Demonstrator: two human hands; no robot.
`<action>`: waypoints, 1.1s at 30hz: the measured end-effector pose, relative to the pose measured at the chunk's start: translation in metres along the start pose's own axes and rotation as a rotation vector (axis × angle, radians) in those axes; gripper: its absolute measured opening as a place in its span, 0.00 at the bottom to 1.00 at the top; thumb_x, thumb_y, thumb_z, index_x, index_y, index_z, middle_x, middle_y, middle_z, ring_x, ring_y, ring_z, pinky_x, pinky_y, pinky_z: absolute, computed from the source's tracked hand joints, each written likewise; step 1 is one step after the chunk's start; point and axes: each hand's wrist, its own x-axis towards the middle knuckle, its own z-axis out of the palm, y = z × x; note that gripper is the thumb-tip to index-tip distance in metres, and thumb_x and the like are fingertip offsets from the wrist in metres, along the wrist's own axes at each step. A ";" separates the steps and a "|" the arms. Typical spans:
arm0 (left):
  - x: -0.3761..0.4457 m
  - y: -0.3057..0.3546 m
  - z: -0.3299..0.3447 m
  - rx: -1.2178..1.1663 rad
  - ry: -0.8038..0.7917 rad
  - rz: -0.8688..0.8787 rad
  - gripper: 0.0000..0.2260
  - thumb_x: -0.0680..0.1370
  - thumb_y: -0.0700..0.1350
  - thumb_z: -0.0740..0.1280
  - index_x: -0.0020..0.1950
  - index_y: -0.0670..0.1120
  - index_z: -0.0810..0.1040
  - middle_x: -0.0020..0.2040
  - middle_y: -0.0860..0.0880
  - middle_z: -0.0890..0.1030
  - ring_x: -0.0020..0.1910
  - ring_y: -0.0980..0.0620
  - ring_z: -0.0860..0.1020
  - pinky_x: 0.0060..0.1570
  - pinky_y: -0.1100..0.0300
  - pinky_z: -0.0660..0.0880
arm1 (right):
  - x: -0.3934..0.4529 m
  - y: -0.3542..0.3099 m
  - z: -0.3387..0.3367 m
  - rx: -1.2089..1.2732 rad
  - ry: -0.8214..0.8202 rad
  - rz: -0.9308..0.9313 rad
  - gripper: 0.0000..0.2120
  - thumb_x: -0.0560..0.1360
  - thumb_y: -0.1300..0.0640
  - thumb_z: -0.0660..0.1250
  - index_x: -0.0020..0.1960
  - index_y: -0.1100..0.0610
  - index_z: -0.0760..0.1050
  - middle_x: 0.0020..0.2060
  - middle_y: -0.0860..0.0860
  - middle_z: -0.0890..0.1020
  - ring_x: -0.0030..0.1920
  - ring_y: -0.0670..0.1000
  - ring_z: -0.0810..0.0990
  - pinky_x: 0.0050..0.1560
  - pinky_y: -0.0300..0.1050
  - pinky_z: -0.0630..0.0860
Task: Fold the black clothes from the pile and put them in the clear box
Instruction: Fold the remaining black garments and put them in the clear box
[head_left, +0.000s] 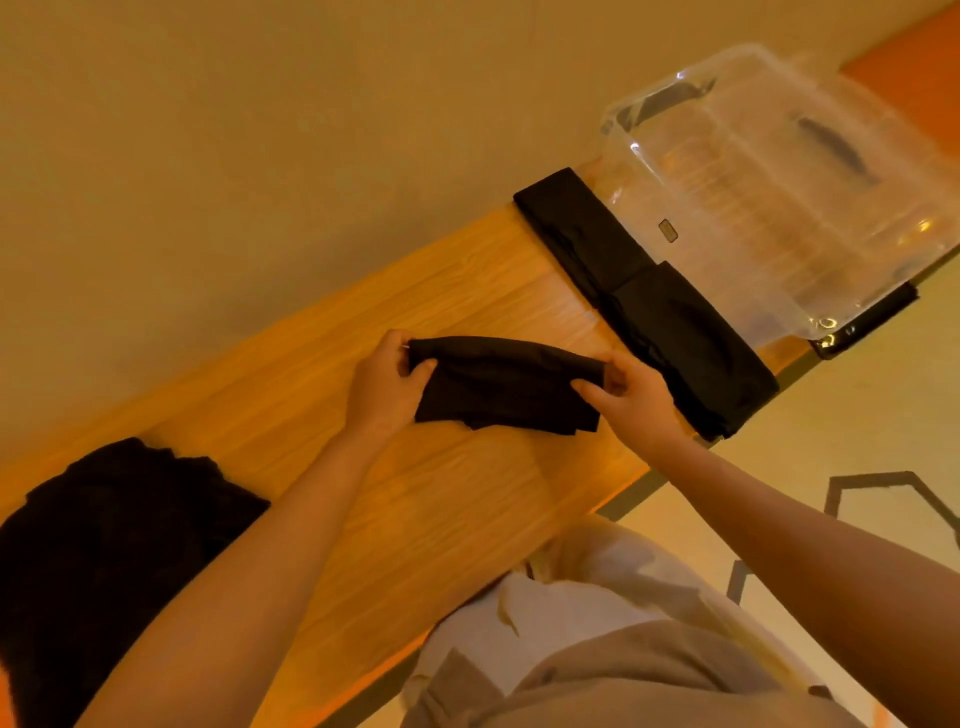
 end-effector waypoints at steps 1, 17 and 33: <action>0.010 0.007 0.002 0.016 0.000 0.025 0.13 0.77 0.44 0.68 0.60 0.44 0.73 0.48 0.51 0.76 0.48 0.50 0.77 0.49 0.50 0.76 | 0.004 -0.003 -0.003 0.017 0.043 0.001 0.07 0.75 0.57 0.70 0.50 0.58 0.76 0.40 0.57 0.77 0.43 0.54 0.78 0.46 0.51 0.77; 0.216 0.175 0.073 0.334 -0.056 0.290 0.16 0.77 0.45 0.70 0.62 0.47 0.73 0.57 0.47 0.79 0.53 0.47 0.78 0.51 0.51 0.77 | 0.126 -0.023 -0.046 0.797 0.376 0.544 0.21 0.75 0.56 0.70 0.67 0.58 0.71 0.45 0.48 0.79 0.47 0.49 0.81 0.55 0.50 0.80; 0.270 0.174 0.142 0.336 0.052 0.291 0.13 0.78 0.49 0.67 0.62 0.49 0.73 0.57 0.52 0.79 0.55 0.51 0.76 0.62 0.61 0.63 | 0.149 -0.007 -0.045 0.902 0.411 0.664 0.20 0.76 0.54 0.69 0.66 0.55 0.71 0.55 0.49 0.80 0.48 0.46 0.81 0.51 0.42 0.80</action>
